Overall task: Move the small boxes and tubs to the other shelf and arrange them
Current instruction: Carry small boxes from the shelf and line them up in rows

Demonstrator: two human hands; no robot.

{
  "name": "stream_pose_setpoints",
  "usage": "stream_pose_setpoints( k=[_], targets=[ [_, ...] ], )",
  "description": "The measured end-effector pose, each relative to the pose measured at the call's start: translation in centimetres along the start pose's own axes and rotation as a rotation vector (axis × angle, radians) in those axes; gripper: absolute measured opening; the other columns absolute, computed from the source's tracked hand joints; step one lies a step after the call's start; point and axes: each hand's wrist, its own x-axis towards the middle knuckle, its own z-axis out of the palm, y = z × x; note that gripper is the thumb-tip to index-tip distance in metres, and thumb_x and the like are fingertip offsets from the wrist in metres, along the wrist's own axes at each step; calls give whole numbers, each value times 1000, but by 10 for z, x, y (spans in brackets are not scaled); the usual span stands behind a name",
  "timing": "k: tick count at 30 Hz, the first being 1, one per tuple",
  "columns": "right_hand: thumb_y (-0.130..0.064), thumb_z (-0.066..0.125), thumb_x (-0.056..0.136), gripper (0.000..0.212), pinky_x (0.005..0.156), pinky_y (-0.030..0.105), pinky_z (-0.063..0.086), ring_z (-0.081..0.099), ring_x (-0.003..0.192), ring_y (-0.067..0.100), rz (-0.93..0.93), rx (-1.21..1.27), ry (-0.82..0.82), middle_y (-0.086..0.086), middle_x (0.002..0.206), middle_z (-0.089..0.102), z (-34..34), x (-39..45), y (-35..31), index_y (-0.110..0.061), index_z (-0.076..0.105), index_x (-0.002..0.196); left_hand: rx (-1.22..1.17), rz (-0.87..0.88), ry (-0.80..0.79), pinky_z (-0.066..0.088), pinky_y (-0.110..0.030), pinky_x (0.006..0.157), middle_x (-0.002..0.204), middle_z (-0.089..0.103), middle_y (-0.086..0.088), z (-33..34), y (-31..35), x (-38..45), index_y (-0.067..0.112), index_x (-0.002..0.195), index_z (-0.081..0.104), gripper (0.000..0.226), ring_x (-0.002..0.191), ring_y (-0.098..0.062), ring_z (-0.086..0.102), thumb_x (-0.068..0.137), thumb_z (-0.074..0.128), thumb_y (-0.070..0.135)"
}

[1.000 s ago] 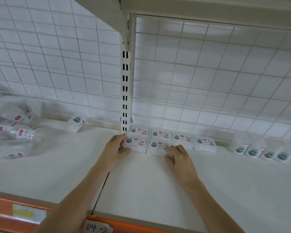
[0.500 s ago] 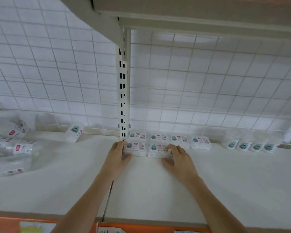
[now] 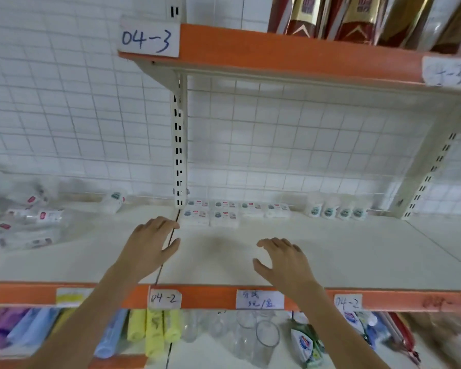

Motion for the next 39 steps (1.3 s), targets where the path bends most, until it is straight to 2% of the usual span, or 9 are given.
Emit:
stream_pose_setpoints(
  k=[2,5,7,15,17,20,23,27,39],
  targets=[
    [-45,49,85,41,87,31,44,56,105,17,-12,-34,-14,-7,111,62,-11,-29,2,-22,56,119,51,-15,12,49,-29,59,85,64,-1,-16,19,-22,14,93,65,39,68,-20,64,79,39,40],
    [-45,56,68,33,58,27,52,65,73,13,-54,-72,3,-11,82,66,-21,-70,0,-25,67,91,85,-50,7,50,-30,57,84,65,-2,-33,48,-61,13,94,68,40,67,-22,64,78,40,38],
    [-45,54,64,30,50,25,50,64,64,12,-82,-76,8,-12,73,65,-25,-94,-5,-26,67,84,98,-73,-24,51,-30,59,86,65,-2,-41,62,-95,15,97,67,39,70,-21,65,79,41,37],
    [-41,53,71,29,59,33,55,68,74,18,-230,55,-90,-5,84,70,-9,-133,-76,-22,69,87,215,-383,-185,53,-29,55,84,67,0,-111,51,-243,18,91,68,38,70,-21,67,75,40,39],
    [-31,68,73,23,68,35,55,69,85,20,-286,150,-86,-1,94,71,-4,-133,-104,-19,69,94,263,-476,-187,54,-30,57,88,67,1,-131,40,-277,19,94,69,39,75,-20,68,77,42,41],
    [-32,61,85,32,87,32,48,59,109,20,-395,204,-154,-2,116,63,3,-129,-150,-21,60,115,233,-615,-140,53,-36,69,102,66,-4,-163,26,-318,14,105,67,32,90,-26,65,80,58,31],
    [-39,50,89,37,81,25,42,57,107,12,-526,253,-182,-9,121,58,13,-119,-202,-28,51,124,266,-744,-94,48,-35,81,113,61,-4,-194,9,-354,15,115,62,32,104,-27,59,85,61,26],
    [-33,53,88,32,74,22,38,57,104,14,-611,399,-190,-7,114,59,23,-97,-275,-24,55,119,271,-889,7,43,-32,85,116,59,0,-226,-26,-389,20,119,59,34,109,-20,54,87,58,30],
    [-31,54,90,32,80,22,38,51,107,12,-611,456,-136,-6,117,55,38,9,-475,-23,52,121,238,-876,50,38,-27,89,127,51,1,-310,-222,-409,20,126,52,36,116,-16,47,91,53,31]
  ],
)
